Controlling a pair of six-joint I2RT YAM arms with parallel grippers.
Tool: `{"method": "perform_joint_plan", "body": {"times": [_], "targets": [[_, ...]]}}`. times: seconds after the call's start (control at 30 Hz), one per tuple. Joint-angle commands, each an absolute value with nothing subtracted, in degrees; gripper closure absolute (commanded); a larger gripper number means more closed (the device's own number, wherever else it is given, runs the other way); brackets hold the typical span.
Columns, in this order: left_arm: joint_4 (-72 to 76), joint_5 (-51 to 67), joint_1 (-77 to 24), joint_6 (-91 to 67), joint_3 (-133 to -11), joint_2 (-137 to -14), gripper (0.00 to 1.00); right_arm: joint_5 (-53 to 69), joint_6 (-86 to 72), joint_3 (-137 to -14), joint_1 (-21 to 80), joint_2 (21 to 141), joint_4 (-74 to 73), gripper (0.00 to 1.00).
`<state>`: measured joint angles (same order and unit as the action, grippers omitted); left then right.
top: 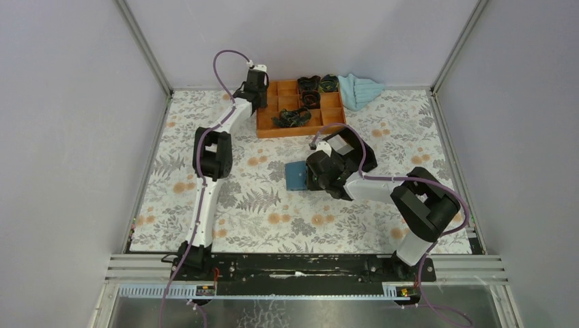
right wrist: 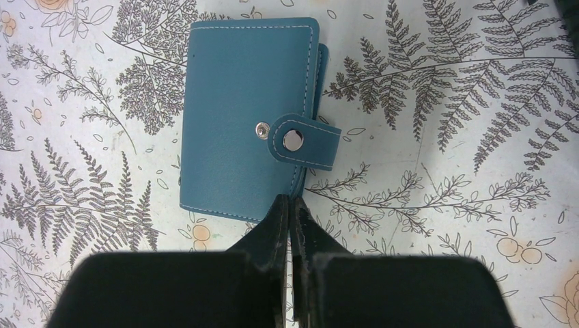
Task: Put the credit cards into the card holder
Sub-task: Move the distractor to the center of the board, then open the card holder at the center of the board.
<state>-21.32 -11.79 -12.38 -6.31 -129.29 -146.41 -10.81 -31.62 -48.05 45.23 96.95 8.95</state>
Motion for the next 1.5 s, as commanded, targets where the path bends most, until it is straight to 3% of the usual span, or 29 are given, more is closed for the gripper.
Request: {"method": "perform_joint_plan", "body": {"times": [0.0,0.13,0.3,0.8,1.47], "targets": [[-18.52,-8.18,-12.7,-4.4,-131.7,-146.92,0.58,-11.12,-30.03,-50.73,45.7,98.29,6.63,1.0],[-19.72,-11.49,-11.83,-7.98,-129.96,-143.86,0.31,-10.81,-29.69,-51.67,45.7,98.37,6.18,1.0],[-18.51,-13.07,-11.72,-10.1,-121.66,-134.8,0.23,-11.33,-28.89,-52.0,45.7,95.89,5.81,1.0],[-24.09,-5.36,-19.26,-24.07,-91.6,-109.8,0.2,-12.57,-20.7,-56.44,46.03,90.62,-0.74,1.0],[-20.47,3.29,-30.36,-35.07,-78.55,-106.46,0.19,-19.74,-12.89,-61.55,52.11,91.82,-8.43,1.0]]}}
